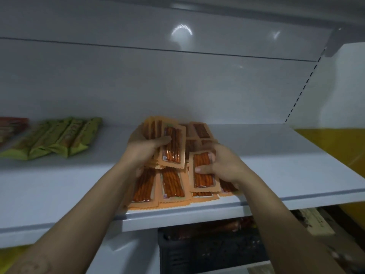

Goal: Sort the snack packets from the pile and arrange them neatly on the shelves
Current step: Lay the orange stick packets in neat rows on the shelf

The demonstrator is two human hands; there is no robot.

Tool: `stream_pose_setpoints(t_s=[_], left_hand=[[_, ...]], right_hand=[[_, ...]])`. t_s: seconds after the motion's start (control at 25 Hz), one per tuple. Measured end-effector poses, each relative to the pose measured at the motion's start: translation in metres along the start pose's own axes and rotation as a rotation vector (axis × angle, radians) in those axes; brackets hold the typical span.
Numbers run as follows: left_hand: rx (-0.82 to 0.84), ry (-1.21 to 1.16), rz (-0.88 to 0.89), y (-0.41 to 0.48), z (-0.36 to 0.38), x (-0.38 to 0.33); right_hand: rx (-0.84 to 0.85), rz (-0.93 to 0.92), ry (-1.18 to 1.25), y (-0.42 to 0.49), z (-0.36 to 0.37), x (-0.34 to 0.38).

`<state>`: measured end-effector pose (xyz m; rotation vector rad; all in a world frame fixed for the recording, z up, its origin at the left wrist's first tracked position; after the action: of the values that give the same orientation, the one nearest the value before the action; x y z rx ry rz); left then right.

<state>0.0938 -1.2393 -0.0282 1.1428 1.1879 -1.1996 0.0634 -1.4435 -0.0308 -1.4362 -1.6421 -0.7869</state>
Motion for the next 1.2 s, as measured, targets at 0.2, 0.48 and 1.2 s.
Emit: stream_pose_setpoints(t_s=[0.2, 0.48, 1.2], left_hand=[[-0.092, -0.029, -0.013, -0.017, 0.004, 0.002], [-0.149, -0.026, -0.046, -0.028, 0.007, 0.003], [-0.026, -0.182, -0.106, -0.042, 0.058, -0.009]], right_hand=[[0.088, 0.007, -0.178, 0.012, 0.01, -0.005], [0.116, 0.02, -0.523, 0.023, 0.012, -0.023], [-0.327, -0.037, 0.415, -0.004, -0.064, -0.013]])
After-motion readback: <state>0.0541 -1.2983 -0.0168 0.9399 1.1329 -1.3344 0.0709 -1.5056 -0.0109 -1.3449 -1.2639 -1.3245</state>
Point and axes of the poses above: each hand's wrist, its own y-axis towards the middle knuckle, its own z-axis out of the palm, x = y × z, the point moved 5 cm from there along y, towards the middle knuckle, and after that the axes turned 1 degree about -x, right-handed, at the moved point
